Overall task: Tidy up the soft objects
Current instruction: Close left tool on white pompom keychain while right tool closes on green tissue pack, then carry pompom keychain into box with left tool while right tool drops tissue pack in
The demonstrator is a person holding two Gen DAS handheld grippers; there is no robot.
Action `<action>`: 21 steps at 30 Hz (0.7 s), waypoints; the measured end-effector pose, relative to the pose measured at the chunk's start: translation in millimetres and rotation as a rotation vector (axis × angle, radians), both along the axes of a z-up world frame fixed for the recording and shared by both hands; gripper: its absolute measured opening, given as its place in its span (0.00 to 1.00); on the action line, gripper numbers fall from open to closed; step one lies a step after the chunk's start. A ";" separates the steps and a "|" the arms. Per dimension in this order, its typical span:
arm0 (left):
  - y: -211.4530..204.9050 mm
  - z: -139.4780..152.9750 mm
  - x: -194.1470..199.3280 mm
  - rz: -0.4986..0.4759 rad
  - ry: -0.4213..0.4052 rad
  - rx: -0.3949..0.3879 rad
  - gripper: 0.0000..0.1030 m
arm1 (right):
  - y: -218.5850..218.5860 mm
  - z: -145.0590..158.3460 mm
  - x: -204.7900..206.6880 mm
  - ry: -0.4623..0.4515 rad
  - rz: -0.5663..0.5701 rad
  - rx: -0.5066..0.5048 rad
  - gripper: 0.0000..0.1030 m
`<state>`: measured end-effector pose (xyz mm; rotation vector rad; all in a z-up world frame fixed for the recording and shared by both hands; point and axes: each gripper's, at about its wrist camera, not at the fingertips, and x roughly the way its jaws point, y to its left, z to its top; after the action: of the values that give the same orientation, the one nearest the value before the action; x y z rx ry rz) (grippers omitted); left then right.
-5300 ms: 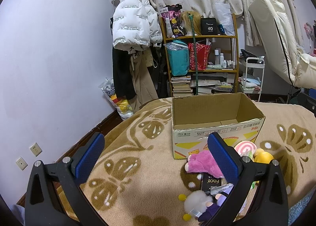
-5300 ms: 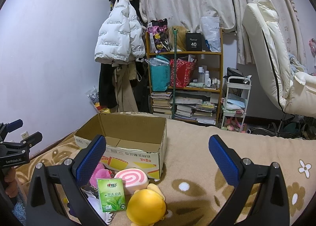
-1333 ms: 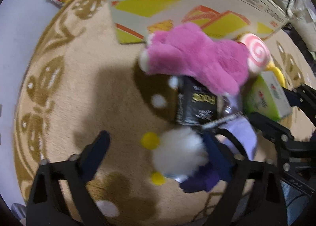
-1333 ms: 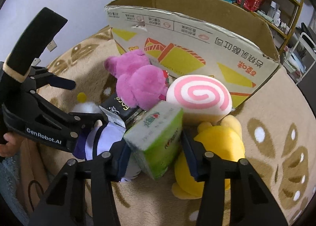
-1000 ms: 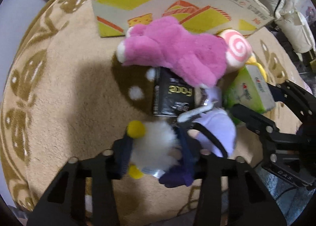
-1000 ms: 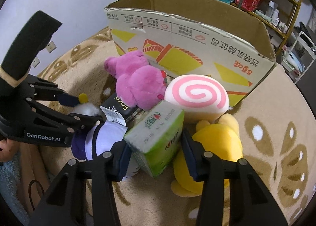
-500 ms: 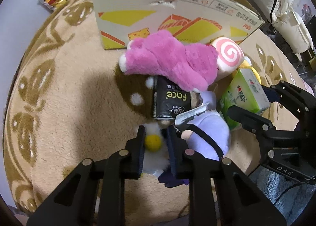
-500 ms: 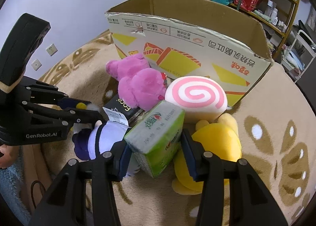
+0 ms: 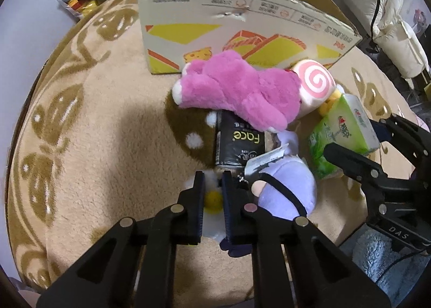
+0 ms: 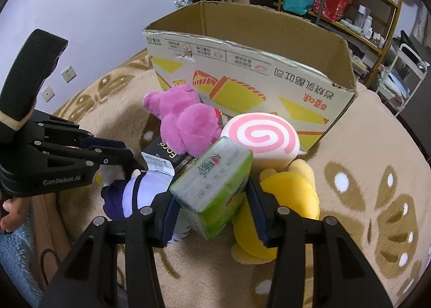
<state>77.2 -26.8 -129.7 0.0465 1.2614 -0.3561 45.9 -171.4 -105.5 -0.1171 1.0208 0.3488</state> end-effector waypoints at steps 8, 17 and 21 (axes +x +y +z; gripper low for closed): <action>9.5 13.2 -5.8 0.004 -0.058 -0.005 0.10 | -5.2 11.6 -6.3 -0.041 -0.032 0.008 0.49; 10.5 46.5 -21.6 0.029 -0.231 -0.045 0.09 | -10.0 36.0 -20.0 -0.131 -0.056 0.056 0.49; 11.8 67.7 -32.8 0.040 -0.349 -0.052 0.09 | -13.2 44.9 -24.7 -0.159 -0.087 0.062 0.49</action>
<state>44.4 -15.0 -62.0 0.0372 0.9068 -0.3299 21.3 -184.6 -60.6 -0.0437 0.8543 0.2873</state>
